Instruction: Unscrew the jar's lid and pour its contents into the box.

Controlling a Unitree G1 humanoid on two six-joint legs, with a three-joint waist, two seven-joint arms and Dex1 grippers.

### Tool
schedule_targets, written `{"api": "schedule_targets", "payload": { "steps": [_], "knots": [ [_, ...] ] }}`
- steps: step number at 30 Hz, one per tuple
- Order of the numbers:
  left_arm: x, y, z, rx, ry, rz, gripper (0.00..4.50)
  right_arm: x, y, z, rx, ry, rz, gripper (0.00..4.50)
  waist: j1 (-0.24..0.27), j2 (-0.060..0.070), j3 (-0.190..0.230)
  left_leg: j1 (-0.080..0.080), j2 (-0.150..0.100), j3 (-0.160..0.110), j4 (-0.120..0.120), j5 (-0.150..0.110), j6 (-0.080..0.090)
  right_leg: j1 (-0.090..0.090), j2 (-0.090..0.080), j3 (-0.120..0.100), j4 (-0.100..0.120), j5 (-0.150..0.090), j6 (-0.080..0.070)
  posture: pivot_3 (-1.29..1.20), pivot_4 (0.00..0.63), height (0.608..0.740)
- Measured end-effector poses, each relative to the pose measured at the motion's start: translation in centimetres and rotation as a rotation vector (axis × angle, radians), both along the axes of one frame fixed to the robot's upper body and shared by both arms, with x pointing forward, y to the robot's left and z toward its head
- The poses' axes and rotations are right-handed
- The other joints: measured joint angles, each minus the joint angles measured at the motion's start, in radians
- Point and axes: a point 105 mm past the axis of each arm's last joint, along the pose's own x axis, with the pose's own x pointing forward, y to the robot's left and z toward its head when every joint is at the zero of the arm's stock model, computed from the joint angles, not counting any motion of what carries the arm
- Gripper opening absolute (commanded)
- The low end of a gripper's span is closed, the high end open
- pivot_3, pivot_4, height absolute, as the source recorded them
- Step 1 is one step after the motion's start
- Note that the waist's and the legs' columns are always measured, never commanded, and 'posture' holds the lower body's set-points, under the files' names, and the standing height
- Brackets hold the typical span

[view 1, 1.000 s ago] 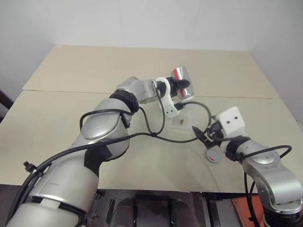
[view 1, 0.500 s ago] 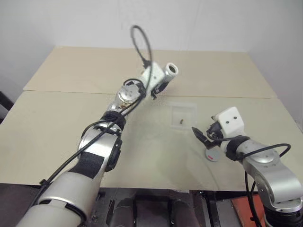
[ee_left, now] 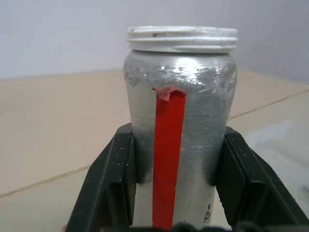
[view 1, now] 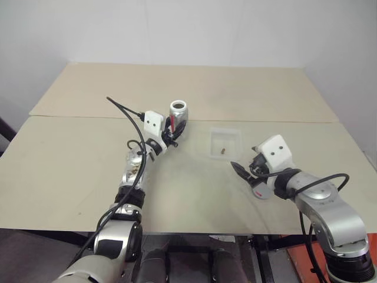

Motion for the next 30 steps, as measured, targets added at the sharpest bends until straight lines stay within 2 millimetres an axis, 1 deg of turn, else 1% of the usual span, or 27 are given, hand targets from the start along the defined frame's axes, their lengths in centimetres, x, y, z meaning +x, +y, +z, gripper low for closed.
{"api": "schedule_targets", "payload": {
  "steps": [2,4,8,16,18,19,22,24,30],
  "knots": [
    [0.0,0.0,0.0,0.001,-0.002,0.012,1.89,0.2,-0.1,-0.1,-0.002,0.004,-0.001,4.45,0.002,0.0,0.0,0.0,0.0,0.0,0.0,0.0,0.0,0.0,0.0,0.0,0.0,0.0,0.0,0.0,0.15,0.74],
    [-0.1,0.1,-0.5,0.007,0.006,0.026,1.89,0.3,-0.4,-0.2,-0.013,0.006,-0.005,4.45,0.002,0.0,0.0,0.0,0.0,0.0,0.0,0.0,0.0,0.0,0.0,0.0,0.0,0.0,0.0,0.0,0.15,0.74],
    [-0.8,0.3,-2.7,0.085,0.035,0.04,1.89,0.6,-1.0,-0.3,-0.032,0.0,-0.021,4.45,0.001,0.0,0.0,0.0,0.0,0.0,-0.001,0.0,0.0,0.0,0.0,0.0,0.0,0.0,0.0,0.0,0.15,0.74],
    [-1.0,0.2,-3.0,0.098,0.021,0.046,1.89,0.8,-1.0,-0.2,-0.037,-0.017,-0.012,4.45,0.001,0.001,-0.001,0.001,0.0,0.0,-0.001,0.0,0.0,0.001,0.0,0.0,-0.001,0.0,0.0,0.0,0.15,0.74],
    [-1.1,0.4,-3.2,0.066,0.036,0.042,2.6,0.8,-0.9,-0.2,-0.039,-0.023,-0.008,4.5,-0.001,0.001,-0.001,0.001,0.0,-0.001,-0.001,0.0,0.0,0.001,0.0,0.0,-0.001,0.0,0.0,0.0,0.15,0.74],
    [-1.2,0.5,-3.4,0.051,0.047,0.043,2.88,0.8,-0.9,-0.2,-0.041,-0.027,-0.008,4.5,-0.001,0.001,-0.001,0.001,0.0,-0.001,-0.001,0.0,0.0,0.001,0.0,0.0,-0.001,0.0,0.0,0.0,0.15,0.74],
    [-1.6,0.5,-4.6,0.017,0.091,0.043,3.84,1.0,-1.0,-0.4,-0.046,-0.026,-0.01,4.5,-0.001,0.001,-0.001,0.001,0.0,-0.001,-0.001,0.0,0.0,0.001,0.0,0.0,-0.001,0.0,0.0,0.0,0.15,0.74],
    [-1.8,0.6,-4.8,0.014,0.096,0.044,4.48,1.0,-0.9,-0.4,-0.051,-0.029,-0.008,4.5,-0.001,0.001,-0.001,0.001,0.0,-0.001,-0.001,0.0,0.0,0.001,0.0,0.0,-0.001,0.0,0.0,0.0,0.15,0.74],
    [-2.4,0.9,-3.6,0.017,0.041,0.039,4.48,1.0,-0.8,-0.5,-0.058,-0.026,0.001,4.5,-0.001,0.001,-0.001,0.001,0.0,-0.001,-0.001,0.0,0.0,0.001,0.0,0.0,-0.001,0.0,0.0,0.0,0.15,0.74]
  ]
}}
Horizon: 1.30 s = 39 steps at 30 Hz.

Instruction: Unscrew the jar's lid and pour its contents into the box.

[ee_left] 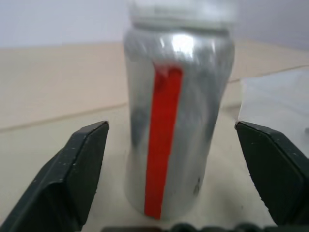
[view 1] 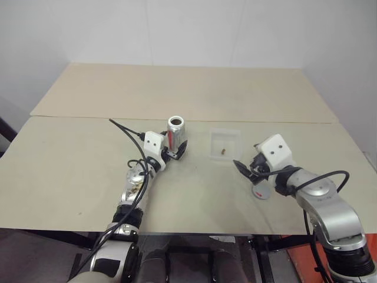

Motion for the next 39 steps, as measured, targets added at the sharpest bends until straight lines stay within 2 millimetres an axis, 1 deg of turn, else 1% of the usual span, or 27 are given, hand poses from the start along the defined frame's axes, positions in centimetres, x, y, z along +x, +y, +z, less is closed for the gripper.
{"api": "schedule_targets", "payload": {
  "steps": [4,6,10,11,13,14,16,18,20,21,23,26,27,30,33,39],
  "knots": [
    [-1.0,1.2,-0.1,0.069,-0.011,0.018,4.48,0.1,0.0,-0.1,-0.003,0.005,0.0,4.5,-0.006,0.0,0.0,0.0,0.0,0.0,-0.001,0.0,0.0,0.0,0.0,0.0,0.0,0.0,0.0,0.0,0.15,0.74],
    [-1.4,1.7,-0.1,0.077,-0.005,0.035,4.48,0.1,-0.1,-0.2,-0.006,0.008,-0.003,4.5,-0.006,0.0,0.0,0.0,0.0,0.0,-0.001,0.0,0.0,0.0,0.0,0.0,0.0,0.0,0.0,0.0,0.15,0.74],
    [-3.5,2.8,-0.1,0.088,-0.006,0.044,4.48,0.2,-0.1,-0.2,-0.013,0.009,0.0,4.5,-0.009,0.0,0.0,0.0,0.001,0.0,-0.001,0.0,0.0,0.0,0.0,0.0,0.0,0.0,0.0,0.0,0.15,0.74],
    [-4.2,3.0,-0.1,0.088,-0.003,0.028,4.48,0.2,-0.1,-0.2,-0.016,0.01,0.004,4.5,-0.01,0.0,0.0,0.0,0.001,0.0,-0.001,0.0,0.0,-0.001,0.0,0.0,0.0,0.0,0.0,0.0,0.15,0.74],
    [-6.4,3.2,0.1,0.081,-0.007,-0.063,4.48,0.1,-0.3,-0.2,-0.041,0.015,0.022,4.5,-0.014,0.0,0.0,0.001,0.001,0.001,-0.002,0.0,0.0,-0.001,0.0,0.001,0.0,0.0,-0.001,0.0,0.15,0.74],
    [-7.7,3.2,0.5,0.071,-0.011,-0.13,4.48,-0.1,-0.6,-0.1,-0.071,0.014,0.045,4.5,-0.014,0.0,0.0,0.001,0.002,0.001,-0.002,0.0,0.0,-0.001,0.0,0.001,0.0,0.0,-0.001,0.0,0.15,0.74],
    [-9.4,3.6,1.5,0.087,-0.021,-0.215,4.48,-0.6,-1.3,0.5,-0.104,0.004,0.091,4.5,-0.011,0.0,0.0,0.001,0.002,0.001,-0.002,0.0,0.0,-0.001,0.0,0.0,0.0,-0.001,-0.001,0.0,0.15,0.74],
    [-10.2,4.6,2.7,0.123,-0.036,-0.259,4.48,-1.3,-1.7,1.4,-0.108,-0.012,0.161,4.5,-0.008,0.0,0.0,0.002,0.002,0.001,-0.002,0.0,0.0,0.0,0.0,0.0,0.0,-0.001,-0.002,0.0,0.15,0.74],
    [-11.3,5.9,3.5,0.191,-0.039,-0.306,4.48,-2.7,-2.4,2.1,-0.111,0.006,0.271,4.5,-0.008,0.001,0.0,0.003,0.002,0.001,-0.002,0.0,0.0,0.001,0.0,0.0,-0.001,-0.001,-0.002,0.0,0.15,0.74],
    [-11.9,6.8,3.6,0.224,-0.022,-0.322,4.48,-3.5,-2.9,2.3,-0.121,0.021,0.319,4.5,-0.01,0.001,0.0,0.004,0.003,0.002,-0.003,0.0,0.0,0.001,0.0,0.0,-0.001,-0.002,-0.002,0.0,0.15,0.74],
    [-12.6,8.0,3.8,0.251,0.0,-0.336,4.48,-4.2,-3.7,2.7,-0.128,0.038,0.369,4.5,-0.012,0.001,0.0,0.005,0.003,0.003,-0.003,0.0,0.0,0.002,0.0,0.001,-0.002,-0.002,-0.003,0.0,0.15,0.74],
    [-13.9,8.9,4.1,0.263,0.022,-0.377,4.48,-5.0,-4.8,2.6,-0.143,0.088,0.427,4.5,-0.013,0.001,0.0,0.006,0.004,0.004,-0.003,0.0,0.0,0.002,0.0,0.001,-0.001,-0.003,-0.005,0.0,0.15,0.74],
    [-14.3,9.2,4.1,0.282,0.03,-0.386,4.48,-5.2,-5.3,2.5,-0.151,0.104,0.433,4.5,-0.013,0.001,0.0,0.006,0.004,0.004,-0.003,0.0,0.0,0.002,0.0,0.001,-0.001,-0.005,-0.007,0.0,0.15,0.74],
    [-14.8,10.1,4.2,0.313,0.047,-0.386,4.48,-5.1,-6.1,2.3,-0.151,0.117,0.421,4.5,-0.013,0.001,0.0,0.007,0.004,0.005,-0.003,0.0,0.0,0.001,0.001,0.001,0.0,-0.006,-0.01,0.0,0.15,0.74],
    [-14.8,10.3,4.3,0.314,0.044,-0.37,4.48,-4.9,-6.3,2.3,-0.165,0.116,0.412,4.5,-0.013,0.001,0.0,0.007,0.004,0.006,-0.003,0.0,0.0,0.002,0.001,0.002,0.0,-0.006,-0.01,0.0,0.15,0.74],
    [-14.6,10.2,4.5,0.309,0.038,-0.343,4.48,-4.5,-5.8,1.2,-0.201,0.151,0.413,4.5,-0.013,0.001,0.0,0.007,0.004,0.006,-0.003,0.0,0.0,0.001,0.001,0.002,0.0,-0.006,-0.009,0.0,0.15,0.74]
  ]
}}
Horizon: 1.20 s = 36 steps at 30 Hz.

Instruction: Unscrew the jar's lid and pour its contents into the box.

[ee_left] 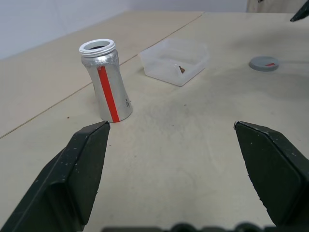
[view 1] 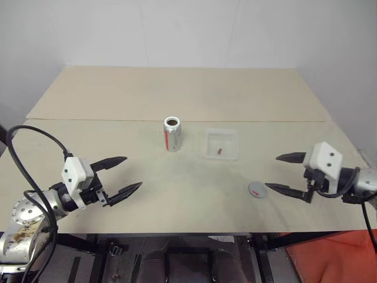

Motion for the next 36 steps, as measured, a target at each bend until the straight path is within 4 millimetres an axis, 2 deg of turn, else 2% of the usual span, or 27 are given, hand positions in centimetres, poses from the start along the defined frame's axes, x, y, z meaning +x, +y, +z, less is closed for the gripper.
{"api": "schedule_targets", "payload": {
  "steps": [10,16,22,29,33,36],
  "knots": [
    [0.7,0.5,0.7,0.008,-0.039,0.067,4.48,0.6,0.4,0.3,-0.024,-0.006,0.025,4.5,0.0,0.0,0.0,0.0,0.0,0.001,0.0,0.0,0.0,0.0,0.0,0.0,0.0,0.0,0.0,0.0,0.15,0.74],
    [1.0,1.0,1.2,0.05,-0.104,0.159,4.48,0.9,1.9,-0.4,-0.009,0.034,0.097,4.5,-0.001,0.0,0.0,0.0,0.0,0.001,-0.001,0.0,0.0,-0.001,0.0,0.001,0.0,0.0,0.0,0.0,0.15,0.74],
    [-0.3,1.3,2.3,0.083,-0.14,0.205,4.48,3.3,3.2,1.6,0.055,-0.011,0.133,4.5,-0.003,0.0,0.0,0.0,0.001,0.003,-0.002,0.0,0.0,-0.002,0.0,0.002,0.0,0.0,0.0,0.0,0.15,0.74],
    [-1.2,3.1,2.8,0.112,-0.14,0.307,4.48,3.2,3.8,1.0,0.069,0.023,0.18,4.5,0.004,0.0,0.0,0.0,0.001,0.003,-0.002,0.0,0.0,-0.002,0.0,0.002,-0.001,0.001,0.002,0.0,0.15,0.74],
    [-1.7,2.6,3.0,0.123,-0.148,0.303,4.48,4.2,4.0,0.4,0.05,-0.026,0.15,4.5,0.0,0.0,0.0,0.001,0.001,0.004,-0.002,0.0,0.0,-0.002,0.0,0.002,0.0,-0.001,-0.002,0.0,0.15,0.74],
    [-2.1,2.4,2.5,0.129,-0.119,0.301,4.48,4.2,4.4,-0.2,0.025,-0.018,0.169,4.5,-0.001,0.0,0.0,0.001,0.001,0.005,-0.002,0.0,0.0,-0.002,0.0,0.002,0.0,0.0,0.0,0.0,0.15,0.74]
  ]
}}
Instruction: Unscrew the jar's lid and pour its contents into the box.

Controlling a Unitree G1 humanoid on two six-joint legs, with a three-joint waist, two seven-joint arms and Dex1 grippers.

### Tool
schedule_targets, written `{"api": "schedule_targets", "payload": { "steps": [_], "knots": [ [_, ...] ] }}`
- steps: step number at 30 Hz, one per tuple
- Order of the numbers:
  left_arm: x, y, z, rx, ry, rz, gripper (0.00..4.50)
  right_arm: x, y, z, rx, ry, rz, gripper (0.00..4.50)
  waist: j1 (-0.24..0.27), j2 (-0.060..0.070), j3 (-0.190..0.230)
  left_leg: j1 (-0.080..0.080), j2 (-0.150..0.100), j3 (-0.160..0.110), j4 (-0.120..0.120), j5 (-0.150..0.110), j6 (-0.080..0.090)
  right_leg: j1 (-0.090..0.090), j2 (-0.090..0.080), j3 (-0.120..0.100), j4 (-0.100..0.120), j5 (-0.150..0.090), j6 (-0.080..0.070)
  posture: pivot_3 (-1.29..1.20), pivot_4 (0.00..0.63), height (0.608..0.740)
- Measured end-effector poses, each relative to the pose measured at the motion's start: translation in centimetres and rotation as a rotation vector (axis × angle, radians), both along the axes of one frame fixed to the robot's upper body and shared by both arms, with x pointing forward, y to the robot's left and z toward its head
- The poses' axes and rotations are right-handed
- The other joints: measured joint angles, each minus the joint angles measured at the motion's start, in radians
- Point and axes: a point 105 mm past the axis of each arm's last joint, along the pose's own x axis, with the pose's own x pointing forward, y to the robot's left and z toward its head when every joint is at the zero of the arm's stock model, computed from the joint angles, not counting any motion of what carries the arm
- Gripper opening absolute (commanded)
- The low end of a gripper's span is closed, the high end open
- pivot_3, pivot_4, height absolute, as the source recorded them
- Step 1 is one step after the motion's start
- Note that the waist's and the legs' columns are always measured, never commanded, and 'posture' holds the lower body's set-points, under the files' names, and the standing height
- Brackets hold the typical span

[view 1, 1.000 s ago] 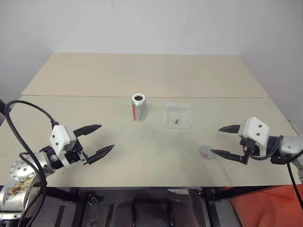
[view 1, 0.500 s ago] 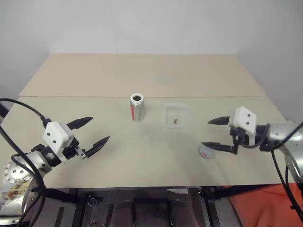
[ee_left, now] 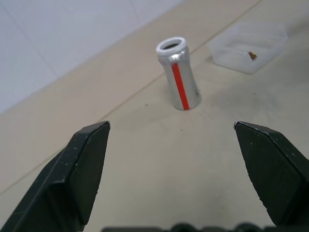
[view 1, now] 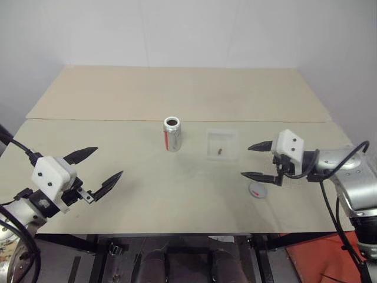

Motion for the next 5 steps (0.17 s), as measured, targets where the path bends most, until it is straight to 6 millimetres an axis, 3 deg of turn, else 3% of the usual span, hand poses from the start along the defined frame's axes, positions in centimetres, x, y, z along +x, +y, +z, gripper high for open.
{"api": "schedule_targets", "payload": {
  "steps": [5],
  "knots": [
    [0.03,-0.06,0.24,-0.014,-0.005,0.005,4.48,-0.01,0.27,0.24,-0.029,-0.028,0.038,4.5,0.001,0.0,0.0,0.0,0.0,0.0,0.0,0.0,0.0,0.0,0.0,0.0,0.0,0.0,0.0,0.0,0.15,0.74]
  ]
}}
